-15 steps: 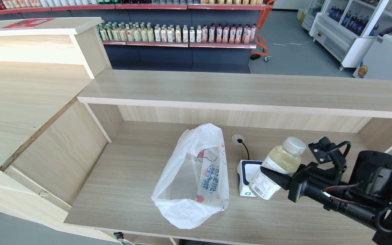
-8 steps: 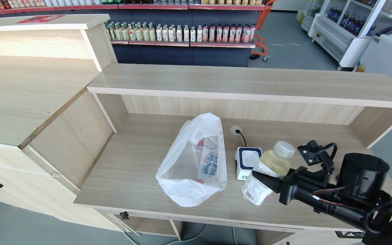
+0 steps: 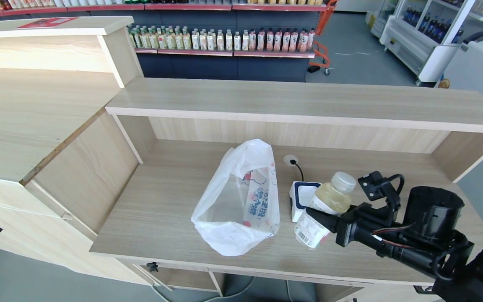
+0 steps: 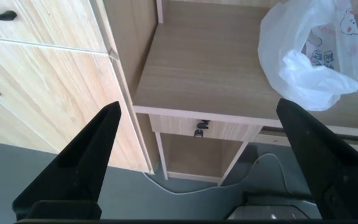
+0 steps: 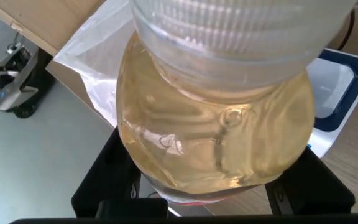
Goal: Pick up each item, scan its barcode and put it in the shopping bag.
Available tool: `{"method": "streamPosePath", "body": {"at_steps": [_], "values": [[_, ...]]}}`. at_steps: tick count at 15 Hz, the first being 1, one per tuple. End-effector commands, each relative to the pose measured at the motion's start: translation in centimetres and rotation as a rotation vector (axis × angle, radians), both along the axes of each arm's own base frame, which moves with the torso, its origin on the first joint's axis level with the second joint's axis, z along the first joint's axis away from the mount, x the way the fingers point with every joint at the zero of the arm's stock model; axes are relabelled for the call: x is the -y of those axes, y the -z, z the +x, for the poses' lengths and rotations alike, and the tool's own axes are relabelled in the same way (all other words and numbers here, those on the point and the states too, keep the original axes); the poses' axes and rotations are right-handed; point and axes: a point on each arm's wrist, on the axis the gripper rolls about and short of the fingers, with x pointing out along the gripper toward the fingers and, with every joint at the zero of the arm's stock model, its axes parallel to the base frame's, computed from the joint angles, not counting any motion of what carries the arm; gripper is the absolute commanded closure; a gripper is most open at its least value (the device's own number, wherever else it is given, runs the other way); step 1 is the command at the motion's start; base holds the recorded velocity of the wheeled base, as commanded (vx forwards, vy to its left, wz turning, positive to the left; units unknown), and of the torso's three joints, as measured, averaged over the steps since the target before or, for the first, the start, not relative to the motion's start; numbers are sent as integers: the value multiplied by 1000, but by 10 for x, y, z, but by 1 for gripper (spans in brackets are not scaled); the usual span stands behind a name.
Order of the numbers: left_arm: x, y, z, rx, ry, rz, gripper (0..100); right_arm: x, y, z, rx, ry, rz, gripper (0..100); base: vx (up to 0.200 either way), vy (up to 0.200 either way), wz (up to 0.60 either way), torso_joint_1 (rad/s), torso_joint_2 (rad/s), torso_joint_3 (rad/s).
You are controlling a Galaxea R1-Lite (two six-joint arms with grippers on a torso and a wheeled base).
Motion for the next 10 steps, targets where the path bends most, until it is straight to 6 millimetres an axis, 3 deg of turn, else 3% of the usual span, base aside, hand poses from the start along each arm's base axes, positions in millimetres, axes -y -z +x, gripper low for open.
{"method": "streamPosePath", "body": {"at_steps": [1,2,5,10], "values": [[0,0,0,0,-1,1,0,-4,0,9,11,1,13,100,0,200,0,-17,-2,2],[0,0,0,0,-1,1,0,-6,-1,14,18,6,21,100,0,200,0,2,2,7],[0,0,0,0,-1,1,0,-17,-6,29,36,41,60,100,0,0,0,0,0,0],[0,0,0,0,-1,1,0,-50,22,52,39,18,60,100,0,0,0,0,0,0]]}}
